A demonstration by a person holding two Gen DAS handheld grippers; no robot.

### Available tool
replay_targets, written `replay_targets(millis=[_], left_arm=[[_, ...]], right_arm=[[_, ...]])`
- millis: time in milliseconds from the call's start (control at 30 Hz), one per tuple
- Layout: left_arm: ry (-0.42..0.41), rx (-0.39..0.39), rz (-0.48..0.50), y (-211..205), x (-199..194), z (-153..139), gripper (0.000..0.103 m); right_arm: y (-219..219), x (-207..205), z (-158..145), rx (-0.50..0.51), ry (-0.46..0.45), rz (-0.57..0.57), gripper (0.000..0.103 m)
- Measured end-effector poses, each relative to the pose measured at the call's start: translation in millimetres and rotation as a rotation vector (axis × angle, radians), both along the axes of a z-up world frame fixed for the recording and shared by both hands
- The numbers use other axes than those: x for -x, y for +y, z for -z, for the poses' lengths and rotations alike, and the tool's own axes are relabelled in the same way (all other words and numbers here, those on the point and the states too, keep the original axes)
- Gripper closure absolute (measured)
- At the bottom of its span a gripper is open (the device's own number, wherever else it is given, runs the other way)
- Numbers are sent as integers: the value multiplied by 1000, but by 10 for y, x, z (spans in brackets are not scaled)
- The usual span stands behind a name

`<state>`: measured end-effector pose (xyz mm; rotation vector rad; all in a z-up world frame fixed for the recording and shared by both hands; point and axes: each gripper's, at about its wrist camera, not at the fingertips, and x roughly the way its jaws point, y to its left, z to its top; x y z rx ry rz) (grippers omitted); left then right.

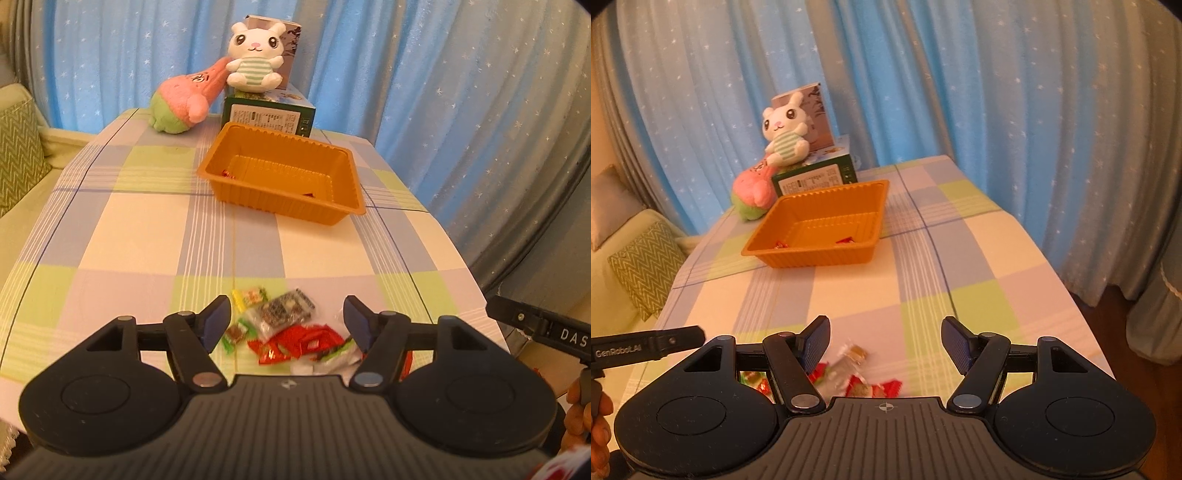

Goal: Organize snacks
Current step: 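Move both open tools back over the snack pile, then grasp the red printed packet with the right tool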

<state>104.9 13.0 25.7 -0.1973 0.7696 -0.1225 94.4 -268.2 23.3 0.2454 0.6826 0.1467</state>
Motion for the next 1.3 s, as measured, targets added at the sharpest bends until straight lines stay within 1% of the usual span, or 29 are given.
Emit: replay_targets(millis=[200, 400, 600, 867, 1100, 1300], left_arm=[[21, 42, -32, 123, 158, 124, 38], [40, 34, -38, 176, 240, 248, 38], [50, 6, 1, 102, 222, 356, 38], [78, -8, 45, 1, 133, 542, 38], [97, -27, 72, -71, -14, 701, 38], [100, -44, 115, -161, -147, 811, 38]], right_arm=[[-12, 170, 164, -1, 34, 7, 36], [5, 272, 347, -7, 71, 7, 36], [43, 259, 483, -2, 92, -7, 36], [117, 110, 728, -11, 131, -35, 36], [168, -124, 971, -51, 169, -45, 36], [209, -337, 1135, -92, 185, -59, 36]])
